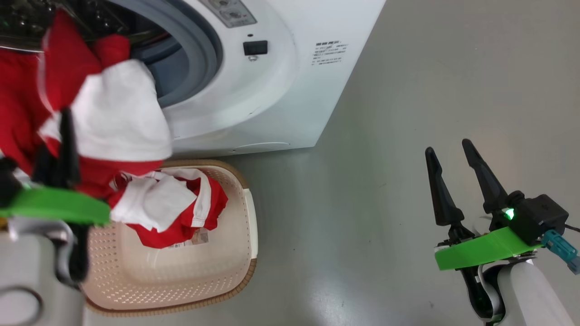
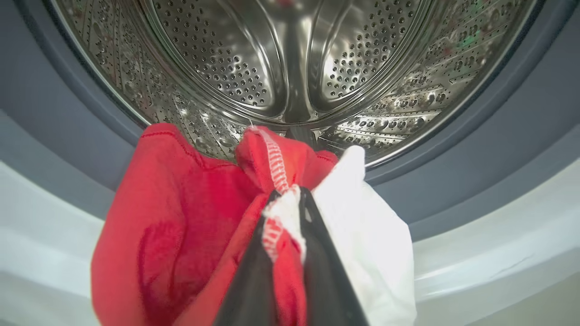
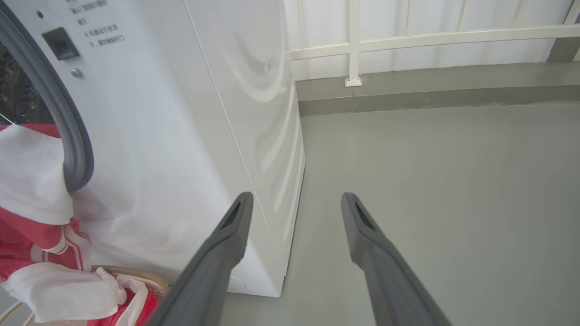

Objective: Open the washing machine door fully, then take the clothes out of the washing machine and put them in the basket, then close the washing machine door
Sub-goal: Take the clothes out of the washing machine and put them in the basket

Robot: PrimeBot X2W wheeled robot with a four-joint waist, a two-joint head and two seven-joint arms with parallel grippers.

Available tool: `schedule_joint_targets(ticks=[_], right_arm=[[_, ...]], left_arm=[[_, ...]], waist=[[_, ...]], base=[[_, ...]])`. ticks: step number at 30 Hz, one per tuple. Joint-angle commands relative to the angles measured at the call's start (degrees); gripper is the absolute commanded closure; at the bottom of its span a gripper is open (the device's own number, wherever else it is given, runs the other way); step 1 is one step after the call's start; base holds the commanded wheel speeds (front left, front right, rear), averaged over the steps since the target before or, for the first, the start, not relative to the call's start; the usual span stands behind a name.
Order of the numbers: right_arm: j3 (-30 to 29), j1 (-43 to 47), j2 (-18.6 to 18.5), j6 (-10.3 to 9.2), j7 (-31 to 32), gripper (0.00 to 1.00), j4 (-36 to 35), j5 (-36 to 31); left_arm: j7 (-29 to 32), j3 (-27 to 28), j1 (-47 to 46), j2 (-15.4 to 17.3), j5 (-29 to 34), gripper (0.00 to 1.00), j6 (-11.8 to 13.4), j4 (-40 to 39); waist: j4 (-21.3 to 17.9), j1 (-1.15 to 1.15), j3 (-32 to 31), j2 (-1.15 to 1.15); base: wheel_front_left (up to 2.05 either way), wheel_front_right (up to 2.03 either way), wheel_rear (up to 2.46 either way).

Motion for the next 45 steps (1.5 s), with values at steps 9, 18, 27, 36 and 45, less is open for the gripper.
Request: schedule_joint_targets(ticks=[9,18,27,36,45], right_arm=[[0.9,0.7,0.0,0.36,-0.4,0.0,-1.6,-0.3],[1.0,0.0,0.0,0.36,-0.4,0.0,-1.6,-0.1],[0.9,-0.8,0.0,0.36,-0.4,0.0,-2.0,0.2],[0.8,-2.0,0.0,0.36,-0.4,0.0,-2.5,0.5],[0.7,-2.5,0.0,0.36,-0.4,0.0,-2.8,0.3]], left_arm=[[-0.5,2.6,11.6,-4.3,4.6,1.0,-0.4,-7.2],[-0.5,-1.8,14.4,-5.4,3.5,1.0,-0.4,-1.9],[-0.5,-6.4,12.5,-4.9,2.3,1.0,-0.4,6.0],[-0.5,-7.8,8.3,-4.4,0.4,1.0,-0.4,12.2],[-0.5,-7.4,4.7,-3.7,0.5,0.09,-0.4,15.3]], waist=[[0.4,0.0,0.9,0.0],[-0.1,0.0,2.2,0.0],[-0.7,0.0,4.2,0.0],[-0.9,0.0,7.0,0.0],[-0.9,0.0,9.0,0.0]], base=[[0.0,0.0,0.0],[0.0,0.0,0.0],[0.0,0.0,0.0],[0.0,0.0,0.0],[0.0,0.0,0.0]])
